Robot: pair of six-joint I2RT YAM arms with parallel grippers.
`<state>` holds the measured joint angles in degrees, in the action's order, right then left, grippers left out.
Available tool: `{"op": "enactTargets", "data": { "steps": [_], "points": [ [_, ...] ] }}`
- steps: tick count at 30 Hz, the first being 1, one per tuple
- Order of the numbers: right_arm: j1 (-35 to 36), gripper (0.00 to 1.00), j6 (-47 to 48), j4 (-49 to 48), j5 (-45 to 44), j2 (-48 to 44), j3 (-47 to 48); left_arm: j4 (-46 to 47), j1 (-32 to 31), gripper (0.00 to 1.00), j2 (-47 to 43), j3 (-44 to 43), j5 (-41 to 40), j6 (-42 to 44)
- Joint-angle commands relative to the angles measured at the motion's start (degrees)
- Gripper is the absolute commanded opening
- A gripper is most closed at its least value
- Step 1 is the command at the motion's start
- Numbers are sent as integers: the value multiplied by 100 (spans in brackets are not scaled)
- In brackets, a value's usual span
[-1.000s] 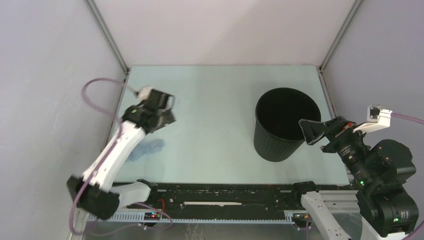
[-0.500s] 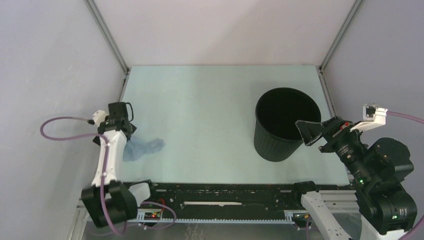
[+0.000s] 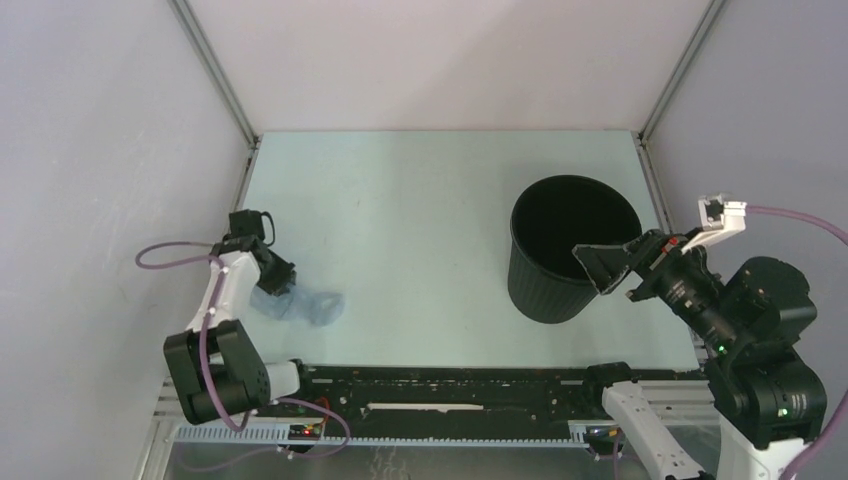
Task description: Put the trash bags into the trash bin
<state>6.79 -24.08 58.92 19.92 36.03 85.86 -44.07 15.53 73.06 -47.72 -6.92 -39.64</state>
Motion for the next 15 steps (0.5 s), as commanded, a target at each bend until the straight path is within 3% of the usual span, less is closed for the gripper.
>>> {"op": "enactTargets", "data": {
  "steps": [1, 7, 15],
  "points": [
    [28, 100, 427, -344, 667, 455, 88, 250, -333, 22, -775, 104, 1449, -283],
    [795, 100, 421, -589, 717, 1408, 478, 580, -810, 13, -1583, -281, 2797, -1422],
    [3608, 99, 1079, -583, -1031, 2981, 1480, 733, -1034, 6, -1621, -1230, 3814, -1645]
  ]
}}
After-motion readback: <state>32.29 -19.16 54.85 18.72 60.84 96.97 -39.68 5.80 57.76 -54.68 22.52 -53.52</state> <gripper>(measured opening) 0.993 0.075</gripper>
